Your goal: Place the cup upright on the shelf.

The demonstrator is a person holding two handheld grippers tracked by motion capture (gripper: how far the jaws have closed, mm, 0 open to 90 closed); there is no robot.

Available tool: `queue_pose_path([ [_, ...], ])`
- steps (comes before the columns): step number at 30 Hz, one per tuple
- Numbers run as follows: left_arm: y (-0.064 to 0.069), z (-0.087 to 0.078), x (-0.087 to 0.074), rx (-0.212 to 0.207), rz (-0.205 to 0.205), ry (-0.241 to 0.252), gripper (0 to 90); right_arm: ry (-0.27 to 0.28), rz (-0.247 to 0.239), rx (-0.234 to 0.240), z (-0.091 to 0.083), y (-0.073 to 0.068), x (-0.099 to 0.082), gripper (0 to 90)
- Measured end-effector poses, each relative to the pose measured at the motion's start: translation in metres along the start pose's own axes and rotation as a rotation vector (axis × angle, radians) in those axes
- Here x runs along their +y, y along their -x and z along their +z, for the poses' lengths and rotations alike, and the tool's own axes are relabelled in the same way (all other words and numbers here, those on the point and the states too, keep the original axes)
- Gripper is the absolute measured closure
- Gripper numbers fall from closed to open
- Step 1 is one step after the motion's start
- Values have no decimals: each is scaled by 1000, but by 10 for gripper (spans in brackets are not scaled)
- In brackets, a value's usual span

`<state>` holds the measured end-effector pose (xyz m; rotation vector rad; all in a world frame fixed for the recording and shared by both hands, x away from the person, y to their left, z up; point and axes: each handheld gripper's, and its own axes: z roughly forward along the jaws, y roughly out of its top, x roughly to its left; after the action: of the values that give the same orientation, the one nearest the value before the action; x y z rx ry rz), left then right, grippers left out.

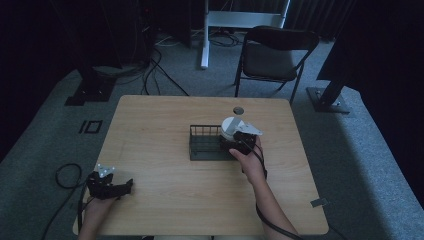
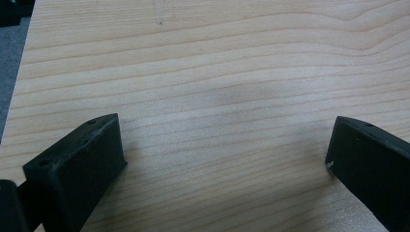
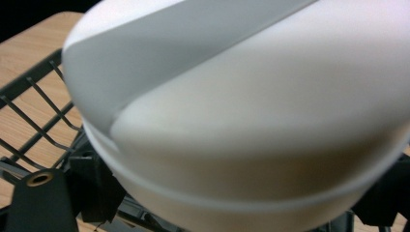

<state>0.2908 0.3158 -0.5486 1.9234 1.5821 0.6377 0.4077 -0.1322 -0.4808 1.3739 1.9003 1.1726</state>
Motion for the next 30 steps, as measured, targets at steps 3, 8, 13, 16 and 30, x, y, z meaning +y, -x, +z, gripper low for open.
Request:
queue_pose_path([
  [3,0,0,0,0,0,0,2,8,2,10,-1,1,-2,118],
  [8,0,0,0,0,0,0,2,11,-7,13,-2,1,-3,118],
  [13,0,0,0,0,0,0,2,15,-24,15,-7,2,-4,118],
  [16,0,0,0,0,0,0,1,17,-32,11,-9,2,-5,118],
  [30,0,0,0,0,0,0,2,36,-45,21,-21,2,-7,118],
])
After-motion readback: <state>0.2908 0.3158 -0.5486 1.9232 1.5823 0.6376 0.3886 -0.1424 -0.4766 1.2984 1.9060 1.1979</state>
